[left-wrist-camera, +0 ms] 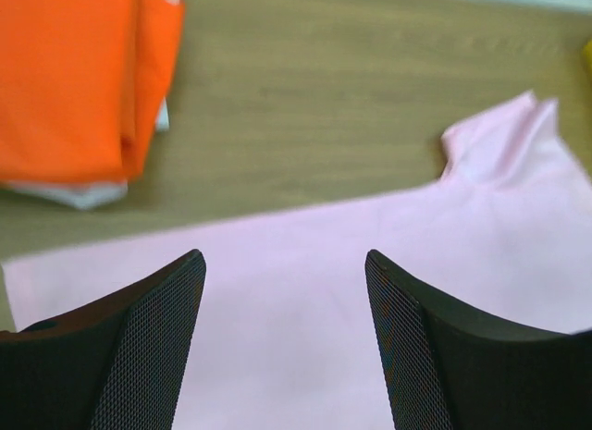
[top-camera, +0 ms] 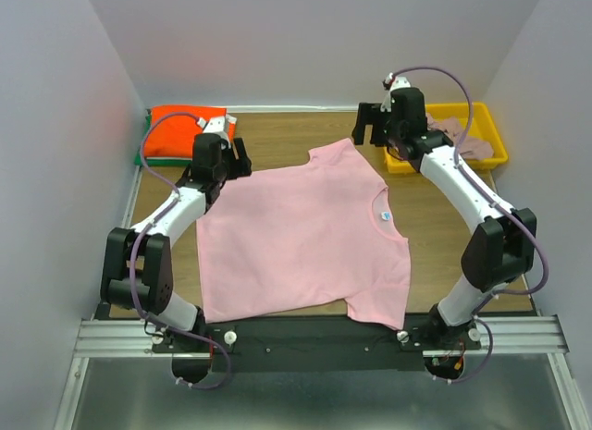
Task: Fold and stack the t-shirts
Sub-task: Flatten the tshirt out
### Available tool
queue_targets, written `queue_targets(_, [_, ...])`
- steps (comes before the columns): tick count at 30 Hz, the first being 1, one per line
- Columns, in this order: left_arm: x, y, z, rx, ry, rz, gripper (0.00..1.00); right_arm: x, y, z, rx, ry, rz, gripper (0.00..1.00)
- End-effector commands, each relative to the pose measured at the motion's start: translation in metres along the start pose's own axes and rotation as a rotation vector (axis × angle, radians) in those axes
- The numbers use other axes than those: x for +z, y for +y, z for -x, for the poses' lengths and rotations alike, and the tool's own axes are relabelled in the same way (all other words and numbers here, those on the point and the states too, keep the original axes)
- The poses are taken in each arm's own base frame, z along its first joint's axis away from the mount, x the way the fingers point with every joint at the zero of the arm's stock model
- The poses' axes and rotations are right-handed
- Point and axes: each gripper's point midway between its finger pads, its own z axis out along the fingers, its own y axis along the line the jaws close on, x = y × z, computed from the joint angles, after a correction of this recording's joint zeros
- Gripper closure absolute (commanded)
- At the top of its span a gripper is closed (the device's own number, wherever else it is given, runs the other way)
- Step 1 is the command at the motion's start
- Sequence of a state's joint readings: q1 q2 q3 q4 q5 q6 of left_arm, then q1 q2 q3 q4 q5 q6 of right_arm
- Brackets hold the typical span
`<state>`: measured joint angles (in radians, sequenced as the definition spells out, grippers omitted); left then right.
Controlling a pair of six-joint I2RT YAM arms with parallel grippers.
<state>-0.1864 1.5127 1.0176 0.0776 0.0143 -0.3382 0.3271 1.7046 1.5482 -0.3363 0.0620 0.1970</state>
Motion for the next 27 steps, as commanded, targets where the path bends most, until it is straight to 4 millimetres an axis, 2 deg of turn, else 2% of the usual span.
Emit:
queue_targets(1, [-0.01, 0.011, -0.061, -0.061, 0.127, 0.017, 0.23, -0.001, 0.02, -0.08, 0.074, 0.201, 0.108, 0.01])
queue_targets(2, [-0.015, 0.014, -0.074, -0.081, 0.145, 0.024, 0.23, -0.005, 0.024, -0.099, 0.088, 0.242, 0.131, 0.0])
queue_targets(3, [-0.016, 0.012, -0.07, -0.087, 0.134, 0.021, 0.23, -0.007, 0.026, -0.107, 0.098, 0.262, 0.144, 0.0])
queue_targets(4, [-0.017, 0.014, -0.076, -0.095, 0.141, 0.024, 0.23, -0.008, 0.027, -0.114, 0.106, 0.277, 0.156, 0.01])
queue_targets(5, [-0.02, 0.017, -0.088, -0.108, 0.161, 0.032, 0.23, -0.01, 0.028, -0.132, 0.118, 0.313, 0.162, 0.01])
queue_targets(8, [-0.02, 0.023, -0.111, -0.116, 0.211, 0.046, 0.23, -0.011, 0.025, -0.15, 0.121, 0.34, 0.153, 0.01])
queue_targets(9, [-0.019, 0.023, -0.116, -0.117, 0.224, 0.044, 0.23, -0.009, 0.021, -0.161, 0.119, 0.357, 0.139, 0.01])
queue_targets(14, [-0.01, 0.025, -0.142, -0.11, 0.301, 0.03, 0.23, 0.001, 0.007, -0.188, 0.093, 0.408, 0.076, 0.01])
queue_targets(18, [-0.003, 0.029, -0.154, -0.09, 0.339, 0.035, 0.23, 0.012, 0.003, -0.209, 0.09, 0.463, 0.058, 0.01])
queue_targets(19, [-0.001, 0.027, -0.151, -0.09, 0.333, 0.031, 0.23, 0.016, 0.001, -0.215, 0.092, 0.48, 0.049, 0.01])
queue_targets(27, [0.012, 0.028, -0.149, -0.068, 0.358, 0.035, 0.23, 0.036, -0.003, -0.231, 0.122, 0.524, 0.005, 0.0])
